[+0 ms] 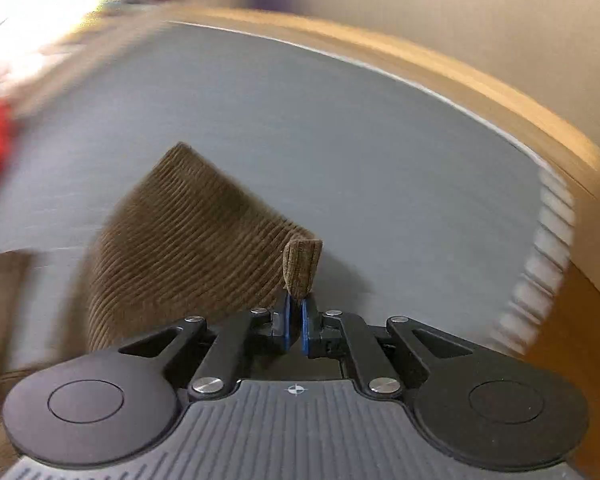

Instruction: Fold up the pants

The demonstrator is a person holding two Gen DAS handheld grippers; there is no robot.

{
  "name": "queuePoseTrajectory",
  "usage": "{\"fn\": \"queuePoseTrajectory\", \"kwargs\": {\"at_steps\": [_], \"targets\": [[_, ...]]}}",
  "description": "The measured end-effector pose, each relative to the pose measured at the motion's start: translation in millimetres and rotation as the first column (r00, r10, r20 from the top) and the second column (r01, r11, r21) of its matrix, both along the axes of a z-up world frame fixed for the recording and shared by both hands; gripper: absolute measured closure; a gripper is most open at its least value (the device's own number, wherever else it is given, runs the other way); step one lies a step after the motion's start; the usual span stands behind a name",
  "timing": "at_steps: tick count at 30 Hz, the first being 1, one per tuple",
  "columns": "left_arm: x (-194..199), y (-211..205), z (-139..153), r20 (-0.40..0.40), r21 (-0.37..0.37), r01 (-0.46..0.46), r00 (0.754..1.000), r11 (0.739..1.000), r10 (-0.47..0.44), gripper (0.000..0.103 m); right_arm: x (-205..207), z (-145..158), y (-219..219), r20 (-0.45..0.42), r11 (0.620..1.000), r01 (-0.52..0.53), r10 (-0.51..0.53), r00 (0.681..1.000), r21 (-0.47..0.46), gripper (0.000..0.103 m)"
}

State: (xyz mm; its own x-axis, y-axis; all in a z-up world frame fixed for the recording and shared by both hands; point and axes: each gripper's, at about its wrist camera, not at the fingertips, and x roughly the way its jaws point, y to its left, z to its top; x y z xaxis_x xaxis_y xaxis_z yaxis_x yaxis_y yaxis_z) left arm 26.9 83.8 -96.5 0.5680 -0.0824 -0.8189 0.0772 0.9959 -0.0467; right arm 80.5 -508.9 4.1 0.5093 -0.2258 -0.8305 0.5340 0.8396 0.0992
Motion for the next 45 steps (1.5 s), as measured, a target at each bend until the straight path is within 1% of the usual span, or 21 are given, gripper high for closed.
{"fn": "queuePoseTrajectory", "kwargs": {"at_steps": [2,4,7,9,11,13,15,16,19,23,28,30,32,33,34,35,38,40,41,43,45], "targets": [[1.9,-1.5,-0.5,-0.001,0.007,-0.005,1.000,1.000,0.005,0.018,-26.6,-24.2,-45.5,-0.101,0.987,0.127,-0.117,0.988,0.098,0.099],[1.7,-3.1,-0.9,0.001,0.014,-0.006,1.000,1.000,0.006,0.018,-42.5,-37.4,-65.9,-0.116,0.962,0.201,-0.182,0.977,0.183,0.102],[0.8,-2.2,-1.2,0.007,0.011,-0.006,1.000,1.000,0.006,0.018,-38.5,-24.1,-64.5,-0.115,0.979,0.201,-0.203,0.972,-0.032,0.101],[-2.0,-3.4,-0.9,0.011,0.015,-0.003,1.000,1.000,0.003,0.018,-40.9,-9.3,-62.3,-0.055,0.965,0.238,-0.246,0.968,-0.112,0.099],[-2.5,-3.3,-1.1,0.015,0.015,-0.004,1.000,1.000,0.004,0.017,-33.6,2.2,-54.8,0.062,0.976,0.212,-0.209,0.976,-0.042,0.099],[-3.7,-4.0,-1.5,0.021,0.018,-0.004,1.000,1.000,0.004,0.017,-18.0,7.2,-44.1,0.150,0.991,0.128,-0.131,0.980,0.028,0.098],[-5.7,-4.4,-1.5,0.028,0.019,-0.005,1.000,1.000,0.004,0.017,2.0,5.5,-32.2,0.193,0.997,0.045,-0.057,0.980,0.070,0.094],[-6.8,-4.4,-1.6,0.032,0.018,-0.005,0.999,1.000,0.004,0.017,17.0,1.2,-25.3,0.204,0.996,0.014,-0.033,0.978,0.093,0.087],[-9.3,-4.0,-1.9,0.039,0.018,-0.006,0.999,1.000,0.005,0.017,49.3,-10.9,-14.8,0.222,0.982,-0.050,0.009,0.975,0.179,0.069],[-12.2,-3.2,-2.9,0.049,0.019,-0.015,0.999,1.000,0.014,0.016,88.0,-32.1,-9.6,0.207,0.966,-0.065,0.012,0.978,0.251,0.067],[-16.8,-6.7,-3.8,0.070,0.026,-0.044,0.997,0.999,0.042,0.015,136.9,-56.6,0.6,0.133,0.972,-0.019,-0.013,0.991,0.236,0.064],[-18.1,-8.4,-4.2,0.079,0.031,-0.055,0.996,0.998,0.052,0.015,147.6,-60.9,16.6,0.039,0.986,0.034,-0.040,0.998,0.161,0.065],[-18.1,-9.1,-4.4,0.085,0.031,-0.061,0.995,0.998,0.059,0.014,159.3,-60.3,28.7,0.029,0.996,0.051,-0.053,0.998,0.070,0.068],[-18.1,-9.2,-4.5,0.087,0.031,-0.064,0.994,0.997,0.061,0.014,167.8,-59.3,36.9,-0.001,0.999,0.050,-0.050,0.999,-0.001,0.075],[-18.4,-9.6,-4.4,0.090,0.032,-0.067,0.994,0.997,0.064,0.014,174.5,-59.3,45.6,-0.019,0.996,0.050,-0.052,0.998,-0.069,0.094],[-18.8,-10.2,-4.2,0.091,0.034,-0.068,0.994,0.997,0.065,0.014,179.5,-60.2,50.3,-0.028,0.993,0.049,-0.052,0.998,-0.106,0.096],[-22.4,-11.7,-1.0,0.099,0.040,-0.075,0.993,0.996,0.071,0.017,180.7,-58.8,45.2,0.030,0.987,0.105,-0.102,0.994,-0.121,0.099],[-28.7,-16.4,7.6,0.146,0.064,-0.082,0.987,0.995,0.072,0.028,175.7,-47.1,34.3,0.151,0.981,0.157,-0.140,0.979,-0.113,0.099],[-31.5,-19.6,13.4,0.176,0.063,-0.071,0.983,0.995,0.059,0.028,177.2,-44.3,32.8,0.175,0.981,0.158,-0.136,0.975,-0.117,0.099],[-35.1,-25.6,24.0,0.221,0.022,-0.027,0.975,0.999,0.022,0.028,181.6,-47.1,29.4,0.162,0.987,0.124,-0.106,0.981,-0.106,0.098],[-35.7,-30.8,25.5,0.217,-0.017,0.013,0.976,1.000,-0.009,0.028,184.6,-56.9,20.8,0.083,0.993,0.089,-0.083,0.993,-0.072,0.097]]}}
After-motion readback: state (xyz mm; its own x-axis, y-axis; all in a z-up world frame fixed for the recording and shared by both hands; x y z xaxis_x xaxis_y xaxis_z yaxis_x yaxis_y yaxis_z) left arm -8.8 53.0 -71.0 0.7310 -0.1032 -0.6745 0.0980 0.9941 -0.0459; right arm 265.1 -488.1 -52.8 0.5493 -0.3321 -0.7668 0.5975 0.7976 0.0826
